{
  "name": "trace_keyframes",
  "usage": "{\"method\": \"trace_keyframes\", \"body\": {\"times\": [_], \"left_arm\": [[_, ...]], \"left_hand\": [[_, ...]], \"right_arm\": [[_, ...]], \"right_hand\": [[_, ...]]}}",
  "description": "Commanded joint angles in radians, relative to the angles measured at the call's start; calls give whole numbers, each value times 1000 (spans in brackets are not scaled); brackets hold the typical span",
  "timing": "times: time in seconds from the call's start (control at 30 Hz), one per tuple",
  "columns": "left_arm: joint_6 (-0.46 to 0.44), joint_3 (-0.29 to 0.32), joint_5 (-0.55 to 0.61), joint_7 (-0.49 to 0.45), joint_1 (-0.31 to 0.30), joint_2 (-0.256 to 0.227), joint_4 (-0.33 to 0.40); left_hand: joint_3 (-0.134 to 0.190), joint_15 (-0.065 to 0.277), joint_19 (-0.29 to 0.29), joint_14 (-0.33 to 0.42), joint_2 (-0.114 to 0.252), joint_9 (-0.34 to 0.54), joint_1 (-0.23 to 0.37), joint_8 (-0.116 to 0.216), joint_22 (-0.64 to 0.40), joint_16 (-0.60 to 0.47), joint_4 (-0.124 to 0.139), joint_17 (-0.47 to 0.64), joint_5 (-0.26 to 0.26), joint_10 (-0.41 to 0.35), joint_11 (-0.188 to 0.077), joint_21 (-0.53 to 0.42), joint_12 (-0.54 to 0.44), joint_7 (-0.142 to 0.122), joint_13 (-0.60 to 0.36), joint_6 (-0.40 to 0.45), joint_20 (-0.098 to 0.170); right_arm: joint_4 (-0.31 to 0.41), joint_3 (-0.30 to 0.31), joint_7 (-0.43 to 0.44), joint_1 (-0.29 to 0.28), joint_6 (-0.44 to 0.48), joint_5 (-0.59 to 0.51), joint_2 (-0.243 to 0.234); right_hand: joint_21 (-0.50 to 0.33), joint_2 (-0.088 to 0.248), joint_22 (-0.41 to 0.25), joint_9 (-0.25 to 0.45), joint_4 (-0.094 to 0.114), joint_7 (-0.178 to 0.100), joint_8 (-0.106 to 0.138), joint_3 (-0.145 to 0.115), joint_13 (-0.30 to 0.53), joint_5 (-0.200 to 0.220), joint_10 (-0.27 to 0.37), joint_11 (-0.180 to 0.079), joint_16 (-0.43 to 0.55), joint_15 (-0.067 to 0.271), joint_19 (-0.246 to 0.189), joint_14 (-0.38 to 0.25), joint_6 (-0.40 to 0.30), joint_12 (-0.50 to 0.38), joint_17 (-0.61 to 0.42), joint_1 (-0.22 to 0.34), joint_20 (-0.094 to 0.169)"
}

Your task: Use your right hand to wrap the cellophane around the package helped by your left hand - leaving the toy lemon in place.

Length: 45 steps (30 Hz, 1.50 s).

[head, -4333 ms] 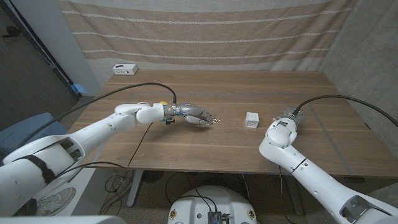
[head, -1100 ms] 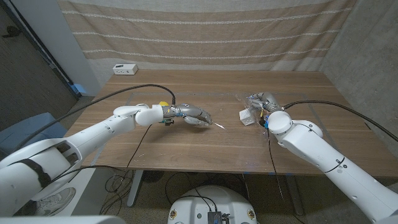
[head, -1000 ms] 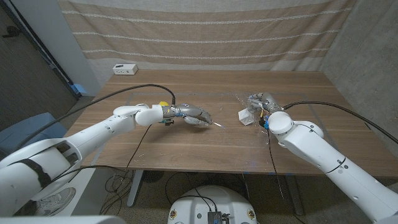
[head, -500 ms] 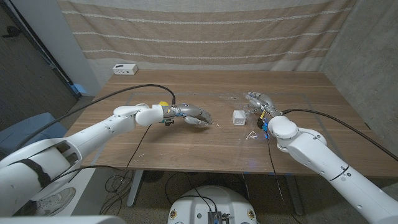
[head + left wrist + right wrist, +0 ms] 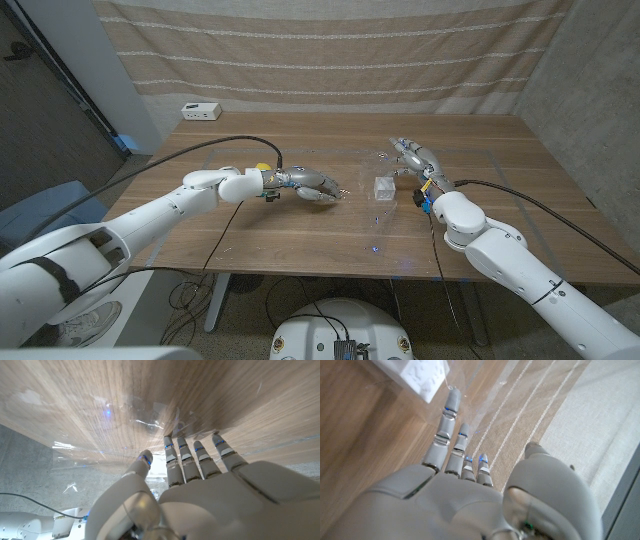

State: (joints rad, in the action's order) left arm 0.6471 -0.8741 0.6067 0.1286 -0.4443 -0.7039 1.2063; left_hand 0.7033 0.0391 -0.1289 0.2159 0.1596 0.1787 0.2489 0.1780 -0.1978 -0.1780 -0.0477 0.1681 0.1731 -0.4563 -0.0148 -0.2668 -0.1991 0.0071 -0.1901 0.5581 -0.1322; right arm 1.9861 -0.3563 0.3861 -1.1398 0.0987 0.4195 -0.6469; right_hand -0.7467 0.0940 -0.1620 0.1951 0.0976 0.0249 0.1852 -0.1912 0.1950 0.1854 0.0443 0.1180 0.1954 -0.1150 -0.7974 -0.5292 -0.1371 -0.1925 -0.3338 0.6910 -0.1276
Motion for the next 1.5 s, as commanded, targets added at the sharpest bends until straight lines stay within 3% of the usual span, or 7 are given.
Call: {"method": "trace_keyframes", "body": {"times": [0.03,0.43,0.67,1.03,1.27,1.4,1.5], "left_arm": [[-8,-2,11,-10,-3,-2,7],[-6,-3,12,-10,-3,-3,9],[-10,1,11,-10,-11,-9,23],[-45,59,95,-241,-84,-44,93],[-91,103,239,-685,-163,-47,93],[-118,103,271,-826,-178,-44,81],[-155,99,281,-818,-184,-61,109]], "left_hand": [[10,-4,-5,-4,36,3,14,6,-3,2,3,1,3,-2,7,3,-3,3,-1,-2,-8],[20,-4,-5,-4,32,4,19,6,-4,2,9,0,3,-3,9,3,-4,3,-1,-3,-8],[23,-4,-5,-4,28,4,20,7,-4,2,11,0,2,-4,7,3,-5,3,-1,-2,-7],[40,-26,-63,189,17,11,11,52,-4,-41,64,10,3,-190,33,-20,-68,76,-10,167,-7],[-14,-32,-160,564,33,155,113,239,-53,-264,36,201,18,-498,72,-109,-344,138,-229,445,51],[-43,-20,-168,539,28,282,169,306,-103,-349,22,354,27,-419,45,-176,-492,124,-458,393,47],[-16,4,-98,396,4,237,147,207,-109,-203,30,266,37,-250,22,-179,-413,32,-419,205,33]], "right_arm": [[-61,2,-123,-11,-224,45,14],[-137,-7,-258,3,-411,68,23],[-48,22,-27,-53,-329,-219,8],[24,23,62,-80,-181,-382,-15],[22,23,77,-88,-175,-383,2],[29,19,80,-89,-157,-390,4],[29,17,82,-89,-158,-393,7]], "right_hand": [[-2,36,-5,3,-23,-3,5,-32,2,13,-11,2,21,16,-66,-34,19,-4,4,22,34],[-26,33,-7,3,-49,-4,14,-51,1,14,0,-13,38,48,-209,-104,8,-11,21,18,110],[157,86,-9,1,-113,-12,42,-143,1,28,158,-28,44,73,118,-74,-126,-48,-4,70,62],[185,67,-12,-1,-147,-22,55,-151,1,30,255,-47,73,92,151,-89,-206,-65,-32,82,39],[193,68,-13,-1,-147,-20,53,-148,2,30,263,-46,78,92,164,-89,-216,-62,-39,75,29],[194,68,-13,-1,-146,-19,52,-147,2,30,263,-46,80,93,165,-89,-217,-61,-41,72,25],[195,68,-14,-1,-146,-17,51,-146,2,30,263,-45,82,95,166,-91,-219,-59,-44,70,21]]}}
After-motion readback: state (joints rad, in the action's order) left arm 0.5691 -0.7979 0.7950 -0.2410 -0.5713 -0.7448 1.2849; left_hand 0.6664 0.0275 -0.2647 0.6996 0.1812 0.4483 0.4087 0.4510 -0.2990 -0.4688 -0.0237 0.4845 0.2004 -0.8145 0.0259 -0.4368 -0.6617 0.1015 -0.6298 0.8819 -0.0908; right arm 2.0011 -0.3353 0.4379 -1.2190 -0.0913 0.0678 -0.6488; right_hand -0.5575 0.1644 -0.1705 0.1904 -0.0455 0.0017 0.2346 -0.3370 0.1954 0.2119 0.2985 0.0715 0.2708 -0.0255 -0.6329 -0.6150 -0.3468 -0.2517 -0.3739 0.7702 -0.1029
